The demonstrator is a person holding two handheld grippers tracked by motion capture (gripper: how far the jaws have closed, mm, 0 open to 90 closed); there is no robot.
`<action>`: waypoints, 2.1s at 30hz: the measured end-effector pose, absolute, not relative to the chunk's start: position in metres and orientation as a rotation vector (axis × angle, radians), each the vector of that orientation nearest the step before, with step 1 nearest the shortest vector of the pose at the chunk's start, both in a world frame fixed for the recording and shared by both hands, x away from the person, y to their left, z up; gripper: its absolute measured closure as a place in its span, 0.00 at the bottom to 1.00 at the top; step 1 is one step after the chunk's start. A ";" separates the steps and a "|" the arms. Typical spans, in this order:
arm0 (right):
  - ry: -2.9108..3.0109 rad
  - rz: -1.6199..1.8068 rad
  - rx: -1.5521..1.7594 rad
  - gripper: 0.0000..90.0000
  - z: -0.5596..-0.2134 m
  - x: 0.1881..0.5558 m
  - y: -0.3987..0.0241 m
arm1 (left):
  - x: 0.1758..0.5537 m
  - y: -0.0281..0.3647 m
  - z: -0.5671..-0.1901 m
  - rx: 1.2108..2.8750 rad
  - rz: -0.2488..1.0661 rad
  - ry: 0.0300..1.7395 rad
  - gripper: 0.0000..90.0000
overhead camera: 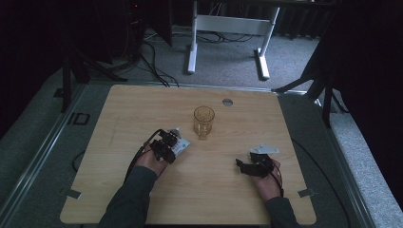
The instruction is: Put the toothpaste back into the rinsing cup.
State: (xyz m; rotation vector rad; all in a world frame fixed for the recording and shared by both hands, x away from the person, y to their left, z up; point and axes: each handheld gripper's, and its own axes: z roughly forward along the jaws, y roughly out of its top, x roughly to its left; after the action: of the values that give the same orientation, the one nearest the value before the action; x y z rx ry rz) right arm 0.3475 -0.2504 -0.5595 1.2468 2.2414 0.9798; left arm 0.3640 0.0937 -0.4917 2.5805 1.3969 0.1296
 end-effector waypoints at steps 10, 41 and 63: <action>2.241 0.979 1.245 0.31 -0.559 0.348 -0.250 | 0.365 0.098 -0.481 2.545 0.183 1.408 0.82; 2.242 0.979 1.246 0.31 -0.559 0.347 -0.250 | 0.366 0.112 -0.448 2.377 0.326 1.414 0.82; 2.241 0.980 1.246 0.31 -0.559 0.348 -0.250 | 0.369 0.129 -0.435 2.227 0.289 1.408 0.82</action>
State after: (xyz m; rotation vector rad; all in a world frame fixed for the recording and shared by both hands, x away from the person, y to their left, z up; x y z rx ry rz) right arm 0.3475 -0.2504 -0.5595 1.2460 2.2411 0.9800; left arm 0.3693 0.1288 -0.4349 2.2267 1.4081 0.2892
